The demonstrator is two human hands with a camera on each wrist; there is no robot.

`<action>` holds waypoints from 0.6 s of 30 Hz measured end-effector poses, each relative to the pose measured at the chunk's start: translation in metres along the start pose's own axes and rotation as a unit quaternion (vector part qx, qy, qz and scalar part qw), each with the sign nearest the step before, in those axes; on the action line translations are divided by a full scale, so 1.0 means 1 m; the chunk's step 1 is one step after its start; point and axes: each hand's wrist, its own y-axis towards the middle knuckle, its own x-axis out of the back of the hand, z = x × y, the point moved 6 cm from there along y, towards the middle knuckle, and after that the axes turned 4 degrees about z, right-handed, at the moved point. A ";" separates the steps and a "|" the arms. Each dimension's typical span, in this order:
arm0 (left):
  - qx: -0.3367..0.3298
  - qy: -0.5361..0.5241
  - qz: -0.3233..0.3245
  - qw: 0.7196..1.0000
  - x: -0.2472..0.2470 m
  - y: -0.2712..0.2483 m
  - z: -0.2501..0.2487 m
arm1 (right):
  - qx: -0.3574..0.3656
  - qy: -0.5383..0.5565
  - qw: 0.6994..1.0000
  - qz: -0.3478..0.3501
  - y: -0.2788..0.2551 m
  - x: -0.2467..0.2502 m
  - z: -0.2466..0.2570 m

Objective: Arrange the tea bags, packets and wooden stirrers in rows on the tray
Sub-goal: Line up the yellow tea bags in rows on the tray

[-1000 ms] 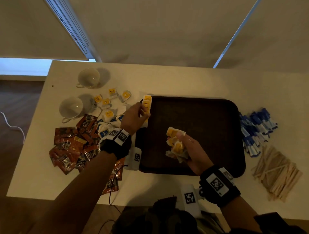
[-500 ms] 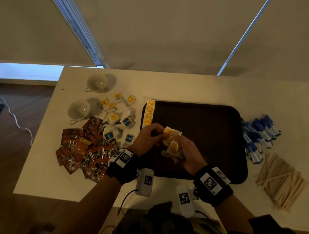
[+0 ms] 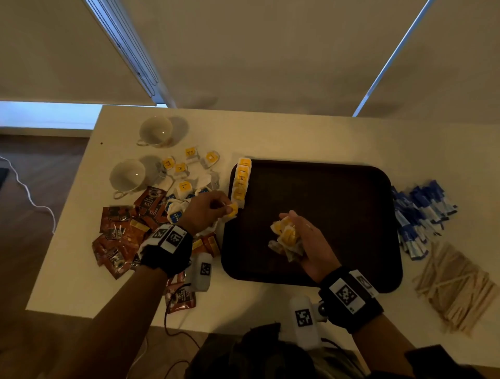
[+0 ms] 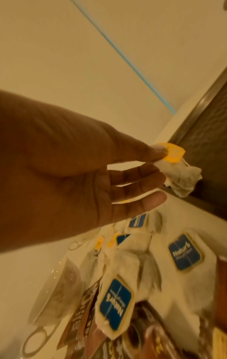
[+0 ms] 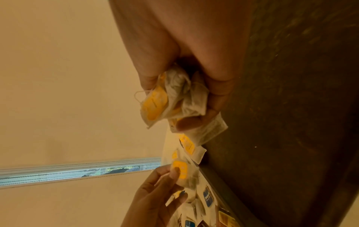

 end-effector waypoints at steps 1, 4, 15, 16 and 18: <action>0.009 0.030 0.014 0.999 -0.001 0.002 0.006 | -0.003 0.000 1.000 0.000 0.000 0.000 -0.001; 0.010 0.074 0.051 0.996 -0.008 0.008 0.010 | -0.013 0.003 1.000 0.000 -0.001 0.001 -0.003; 0.006 0.230 0.040 0.972 -0.020 0.044 0.007 | -0.028 -0.014 0.999 -0.024 -0.002 0.006 -0.007; -0.003 0.237 0.033 0.971 -0.019 0.045 0.006 | -0.028 -0.014 0.999 -0.023 -0.002 0.006 -0.006; -0.019 0.244 0.009 0.970 -0.018 0.046 0.004 | -0.028 -0.012 0.999 -0.020 -0.002 0.005 -0.006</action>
